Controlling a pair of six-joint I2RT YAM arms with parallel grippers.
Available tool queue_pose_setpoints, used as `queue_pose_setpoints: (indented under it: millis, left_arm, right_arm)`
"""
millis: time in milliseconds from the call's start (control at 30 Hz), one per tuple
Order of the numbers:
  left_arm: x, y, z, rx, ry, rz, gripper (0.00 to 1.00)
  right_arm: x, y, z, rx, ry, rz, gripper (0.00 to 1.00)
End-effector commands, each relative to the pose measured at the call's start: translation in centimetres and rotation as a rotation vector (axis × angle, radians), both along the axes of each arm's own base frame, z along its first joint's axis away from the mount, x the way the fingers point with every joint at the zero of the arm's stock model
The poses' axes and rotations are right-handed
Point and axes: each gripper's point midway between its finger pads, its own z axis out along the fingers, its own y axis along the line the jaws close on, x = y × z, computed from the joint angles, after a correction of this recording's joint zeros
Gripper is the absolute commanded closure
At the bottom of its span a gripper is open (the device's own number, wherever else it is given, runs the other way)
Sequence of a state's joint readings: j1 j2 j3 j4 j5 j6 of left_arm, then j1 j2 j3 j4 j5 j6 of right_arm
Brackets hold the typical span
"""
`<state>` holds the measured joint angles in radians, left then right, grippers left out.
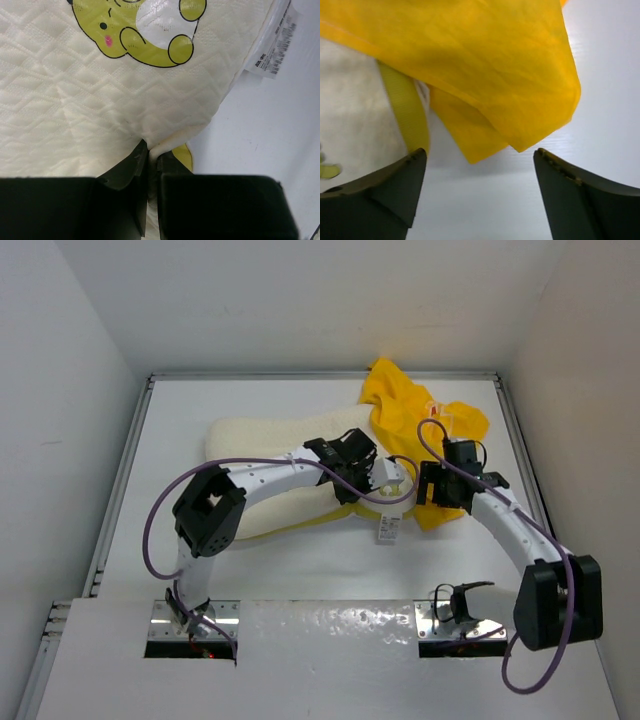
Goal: Put the pillow into the pillowcase
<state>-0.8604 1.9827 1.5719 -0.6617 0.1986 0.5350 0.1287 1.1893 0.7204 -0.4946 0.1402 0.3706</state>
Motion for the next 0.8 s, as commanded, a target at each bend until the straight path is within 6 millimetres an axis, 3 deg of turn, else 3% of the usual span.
queue_pose_setpoints:
  millis: [0,267,333,433,467,567,700,767]
  left_arm:
    - [0.8,-0.8,1.3,-0.048,-0.019,0.0,1.0]
    - [0.9,-0.5,1.6,-0.042,-0.035,0.004,1.0]
    - [0.9,-0.3,1.7,-0.039,-0.036,0.004,1.0]
    - [0.7,-0.2,1.6,-0.035,-0.033,0.008,1.0]
    - [0.7,-0.1,1.5,-0.033,-0.031,0.008,1.0]
    - [0.5,-0.1,1.2,-0.031,-0.02,0.009,1.0]
    - [0.5,-0.3,1.1,-0.034,-0.013,0.008,1.0]
    - [0.5,-0.3,1.1,-0.036,-0.013,0.01,1.0]
  right_arm:
    - [-0.5,-1.6,-1.7,-0.09,0.058,-0.041,0.11]
    - [1.8,-2.6,-4.3,-0.156,0.112,-0.072,0.09]
    - [2.3,-3.0,-4.5,-0.178,0.107,-0.088,0.13]
    - [2.7,-3.4,-4.7,-0.203,0.111,-0.099,0.39]
    - [2.7,-3.5,-4.6,-0.211,0.108,-0.101,0.52]
    - [3.0,-3.1,-3.9,-0.189,0.083,-0.069,0.59]
    - [2.8,-2.8,-3.3,-0.18,0.086,-0.041,0.57]
    - [2.6,-2.8,-3.3,-0.182,0.087,-0.035,0.75]
